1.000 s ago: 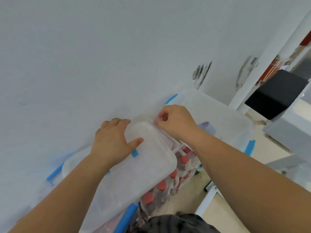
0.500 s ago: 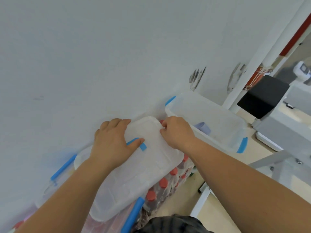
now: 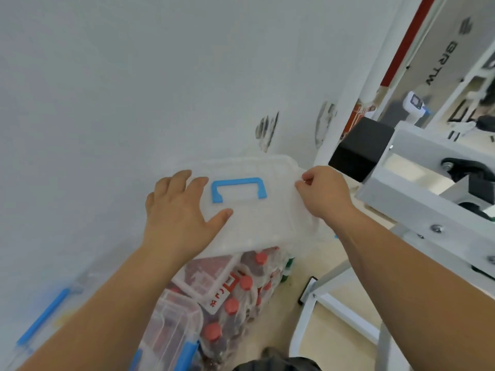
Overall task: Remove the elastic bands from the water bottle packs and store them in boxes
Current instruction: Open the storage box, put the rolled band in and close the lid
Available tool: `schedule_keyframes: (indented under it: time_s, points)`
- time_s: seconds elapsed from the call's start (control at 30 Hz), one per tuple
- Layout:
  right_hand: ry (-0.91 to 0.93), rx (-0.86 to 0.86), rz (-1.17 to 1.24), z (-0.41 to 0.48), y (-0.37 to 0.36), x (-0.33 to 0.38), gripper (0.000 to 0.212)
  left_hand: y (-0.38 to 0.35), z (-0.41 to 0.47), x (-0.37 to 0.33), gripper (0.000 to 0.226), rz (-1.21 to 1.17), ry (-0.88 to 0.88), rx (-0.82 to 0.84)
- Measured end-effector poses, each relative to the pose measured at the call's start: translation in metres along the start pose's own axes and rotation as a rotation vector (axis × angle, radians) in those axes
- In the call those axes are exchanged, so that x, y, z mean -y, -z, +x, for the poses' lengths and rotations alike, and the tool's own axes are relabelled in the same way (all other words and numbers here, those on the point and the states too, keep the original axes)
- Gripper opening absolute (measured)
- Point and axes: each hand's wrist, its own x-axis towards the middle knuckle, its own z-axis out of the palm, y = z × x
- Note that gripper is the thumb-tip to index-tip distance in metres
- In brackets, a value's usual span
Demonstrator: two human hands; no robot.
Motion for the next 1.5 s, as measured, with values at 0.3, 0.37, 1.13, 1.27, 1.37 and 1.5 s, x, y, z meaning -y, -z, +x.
schedule_keyframes:
  time_s: [0.3, 0.37, 1.13, 1.27, 1.37, 1.5]
  points:
    - [-0.278, -0.162, 0.172, 0.004, 0.013, -0.063, 0.026, -0.045, 0.033, -0.033, 0.096, -0.117, 0.006, 0.279]
    - [-0.324, -0.158, 0.216, 0.003, 0.011, -0.073, 0.021, -0.056, 0.042, -0.037, 0.096, -0.132, 0.004, 0.32]
    - [-0.622, -0.004, 0.726, -0.026, -0.027, -0.115, 0.056, -0.108, 0.064, -0.069, 0.09, 0.147, -0.165, 0.438]
    - [-0.537, -0.15, 0.74, -0.035, -0.034, -0.107, 0.047, -0.106, 0.065, -0.07, 0.092, 0.169, -0.177, 0.458]
    - [-0.458, -0.215, 0.645, -0.037, -0.037, -0.101, 0.052, -0.106, 0.065, -0.069, 0.093, 0.152, -0.172, 0.464]
    - [-0.374, -0.258, 0.488, -0.035, -0.041, -0.098, 0.029, -0.106, 0.067, -0.069, 0.094, 0.15, -0.171, 0.468]
